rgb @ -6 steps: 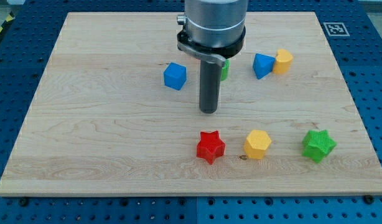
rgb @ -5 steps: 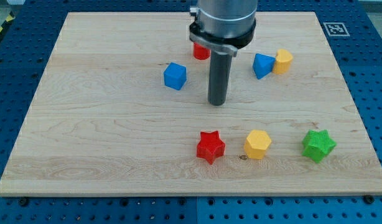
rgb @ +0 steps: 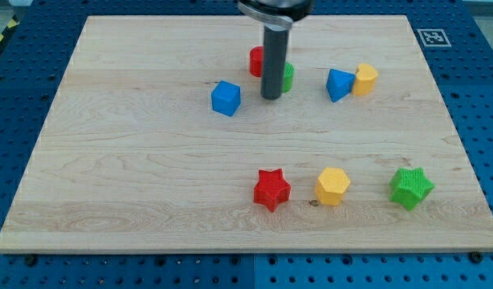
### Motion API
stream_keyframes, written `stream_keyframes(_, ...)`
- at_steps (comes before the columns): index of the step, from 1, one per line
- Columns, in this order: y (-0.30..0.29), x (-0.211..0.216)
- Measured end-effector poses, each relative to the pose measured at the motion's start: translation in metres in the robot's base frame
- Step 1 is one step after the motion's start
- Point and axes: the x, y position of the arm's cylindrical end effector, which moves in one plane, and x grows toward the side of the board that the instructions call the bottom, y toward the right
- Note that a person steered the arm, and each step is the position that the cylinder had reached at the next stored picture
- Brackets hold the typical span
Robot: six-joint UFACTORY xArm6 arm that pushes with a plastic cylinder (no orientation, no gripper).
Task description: Push the blue cube to the left of the red star
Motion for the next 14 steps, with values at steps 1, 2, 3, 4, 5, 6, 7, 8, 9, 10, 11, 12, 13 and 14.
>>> stream_keyframes(1,-0.040,-0.005)
stream_keyframes(2,-0.055,0.001)
stream_keyframes(3,-0.078,0.005)
stream_keyframes(4,-0.099,0.012)
stream_keyframes(5,-0.099,0.031)
stream_keyframes(6,-0.096,0.031)
stream_keyframes(7,-0.086,0.031)
stream_keyframes(8,-0.069,0.031)
stream_keyframes(9,-0.068,0.031)
stream_keyframes(10,-0.068,0.035)
stream_keyframes(11,-0.068,0.044)
stream_keyframes(12,-0.062,0.057)
stream_keyframes(13,-0.052,0.068)
stream_keyframes(14,-0.030,0.067)
